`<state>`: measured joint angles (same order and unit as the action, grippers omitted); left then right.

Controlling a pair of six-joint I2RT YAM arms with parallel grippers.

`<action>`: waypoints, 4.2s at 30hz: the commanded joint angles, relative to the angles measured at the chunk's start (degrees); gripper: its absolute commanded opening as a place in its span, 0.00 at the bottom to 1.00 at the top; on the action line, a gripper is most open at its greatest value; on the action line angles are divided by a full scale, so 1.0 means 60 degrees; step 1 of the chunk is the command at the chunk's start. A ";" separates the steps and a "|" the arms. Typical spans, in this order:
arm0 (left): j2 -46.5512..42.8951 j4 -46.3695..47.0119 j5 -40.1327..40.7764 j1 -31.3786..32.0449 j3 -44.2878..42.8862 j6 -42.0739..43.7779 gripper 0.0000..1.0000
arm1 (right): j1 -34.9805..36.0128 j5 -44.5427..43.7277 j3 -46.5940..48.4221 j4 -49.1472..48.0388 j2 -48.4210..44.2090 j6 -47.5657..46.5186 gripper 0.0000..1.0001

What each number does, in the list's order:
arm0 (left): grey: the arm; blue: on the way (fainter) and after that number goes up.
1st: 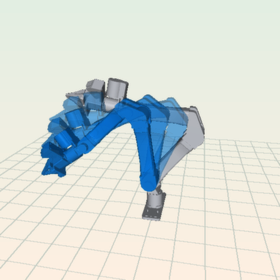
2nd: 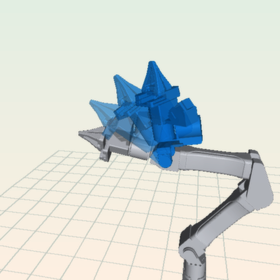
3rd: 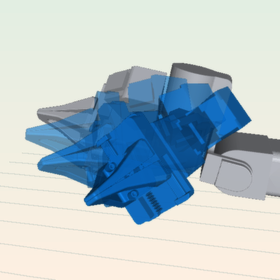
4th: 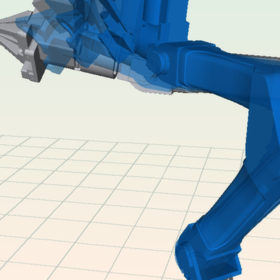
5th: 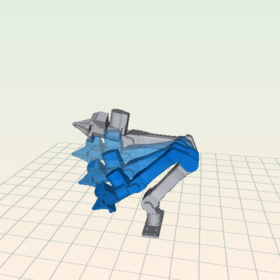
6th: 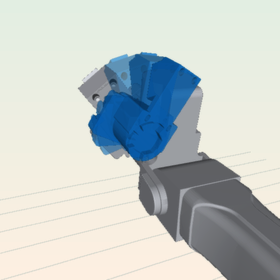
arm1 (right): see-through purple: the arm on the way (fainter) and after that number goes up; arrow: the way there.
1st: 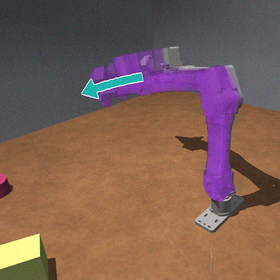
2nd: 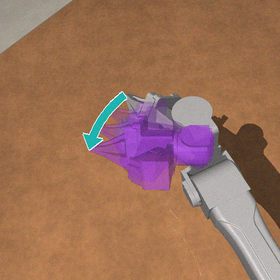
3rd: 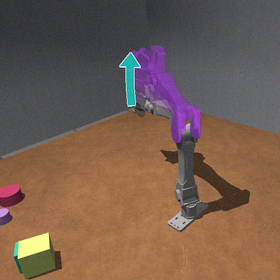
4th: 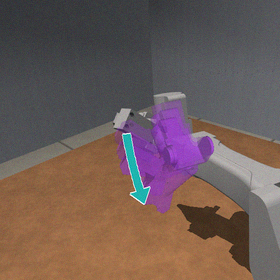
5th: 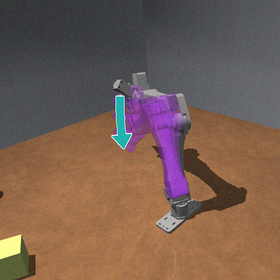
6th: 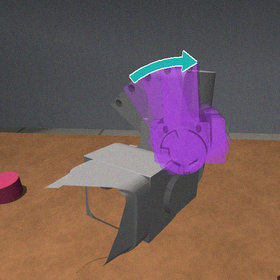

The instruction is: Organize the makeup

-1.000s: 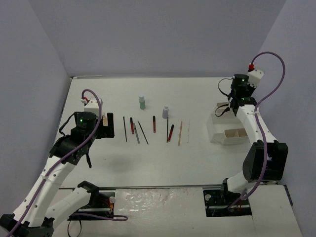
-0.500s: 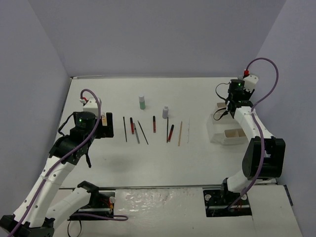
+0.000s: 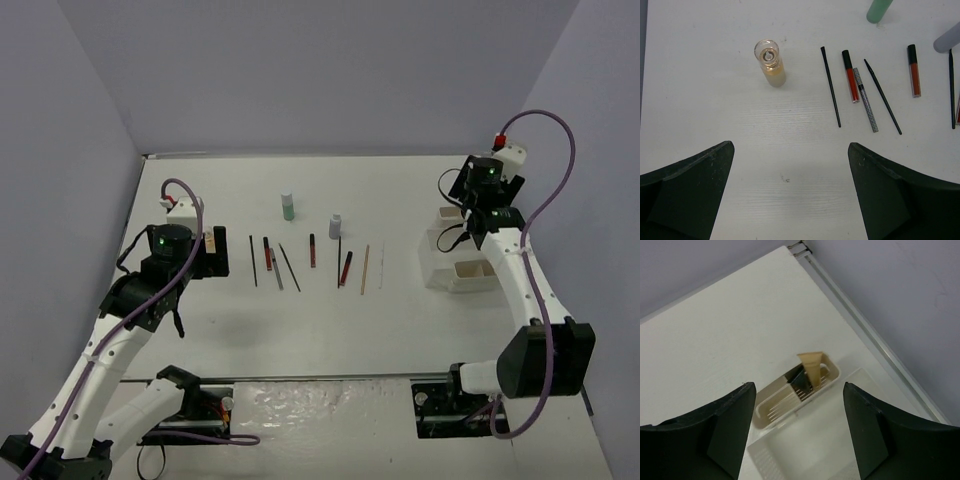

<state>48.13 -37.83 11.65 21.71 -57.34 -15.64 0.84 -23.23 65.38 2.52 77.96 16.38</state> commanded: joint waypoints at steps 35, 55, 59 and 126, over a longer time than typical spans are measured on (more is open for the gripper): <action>0.0577 0.0240 0.0069 -0.0146 -0.0155 -0.0147 0.97 | 0.3893 0.2288 0.0227 0.1271 0.4499 0.2210 0.41; 0.0606 0.0216 0.0056 -0.0161 -0.0155 -0.0147 0.97 | 0.3898 0.1163 0.0407 0.0869 0.2754 0.1340 0.00; 0.0609 0.0240 0.0068 -0.0149 -0.0155 -0.0162 0.97 | 0.3800 0.0497 0.0305 -0.0064 0.1095 0.0402 0.00; 0.0452 0.0408 -0.0008 -0.0234 -0.0096 -0.0118 0.97 | 0.0761 0.0508 -0.3859 -0.7725 -0.0538 -0.1639 0.25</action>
<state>51.76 -37.83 11.61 20.82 -56.94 -15.90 5.28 -21.32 41.66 -43.14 81.01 4.36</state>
